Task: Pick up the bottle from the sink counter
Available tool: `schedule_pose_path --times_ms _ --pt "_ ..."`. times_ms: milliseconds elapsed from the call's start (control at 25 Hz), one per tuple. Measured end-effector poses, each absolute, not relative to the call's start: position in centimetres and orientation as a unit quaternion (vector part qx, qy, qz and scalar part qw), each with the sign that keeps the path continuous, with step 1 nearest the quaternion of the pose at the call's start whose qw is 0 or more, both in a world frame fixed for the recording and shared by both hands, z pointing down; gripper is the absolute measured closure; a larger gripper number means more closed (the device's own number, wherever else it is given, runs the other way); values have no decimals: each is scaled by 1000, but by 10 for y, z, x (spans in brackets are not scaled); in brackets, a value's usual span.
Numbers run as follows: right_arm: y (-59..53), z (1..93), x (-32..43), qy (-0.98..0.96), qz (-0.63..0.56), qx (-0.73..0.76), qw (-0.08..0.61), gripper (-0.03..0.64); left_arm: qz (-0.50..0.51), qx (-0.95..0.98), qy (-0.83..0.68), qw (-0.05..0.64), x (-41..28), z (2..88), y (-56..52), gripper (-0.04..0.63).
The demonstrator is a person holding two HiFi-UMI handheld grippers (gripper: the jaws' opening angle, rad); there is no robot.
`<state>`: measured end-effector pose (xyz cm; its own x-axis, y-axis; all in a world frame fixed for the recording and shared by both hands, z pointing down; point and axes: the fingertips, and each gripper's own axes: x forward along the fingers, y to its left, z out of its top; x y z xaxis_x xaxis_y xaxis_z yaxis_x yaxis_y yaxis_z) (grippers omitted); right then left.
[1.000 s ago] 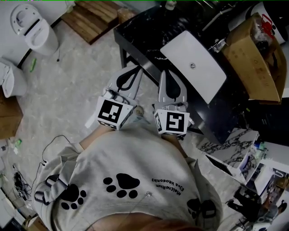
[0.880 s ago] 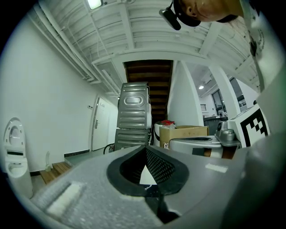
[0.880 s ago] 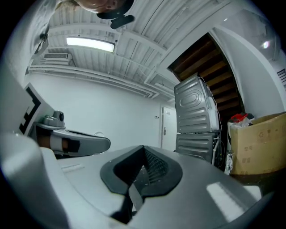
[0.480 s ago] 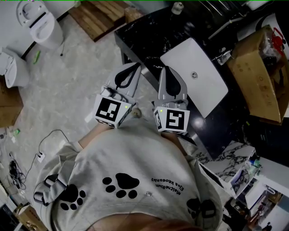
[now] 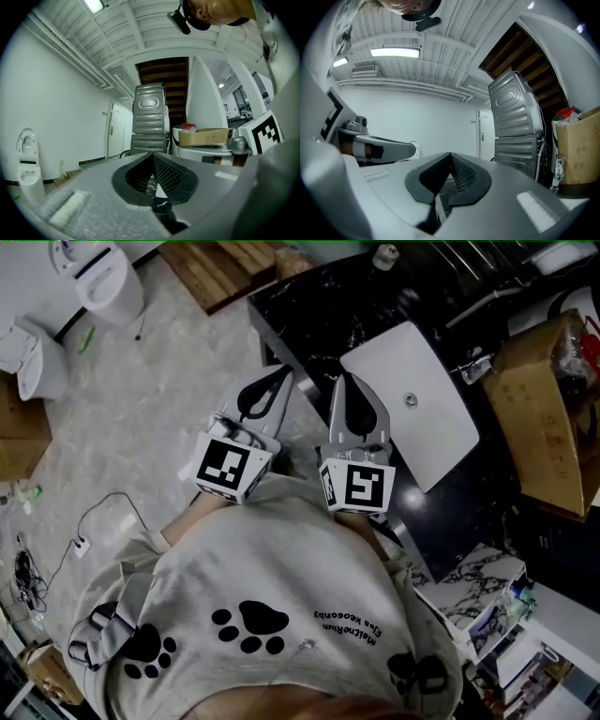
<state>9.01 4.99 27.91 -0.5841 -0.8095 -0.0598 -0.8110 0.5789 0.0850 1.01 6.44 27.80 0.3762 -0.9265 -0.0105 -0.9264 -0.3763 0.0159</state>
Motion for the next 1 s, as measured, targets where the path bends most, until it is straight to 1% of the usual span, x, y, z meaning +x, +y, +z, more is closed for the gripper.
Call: schedule_pose_path --times_ms 200,480,800,1000 --pt "46 282 87 888 54 -457 2 615 -3 834 -552 12 9 285 58 597" --pt "15 276 87 876 71 -477 0 615 -19 846 -533 3 4 280 22 597" --pt "-52 276 55 867 68 -494 -13 615 -27 865 -500 11 -22 278 -49 597" --pt "-98 277 33 858 61 -510 -17 615 -26 884 -466 -1 -36 275 -99 597"
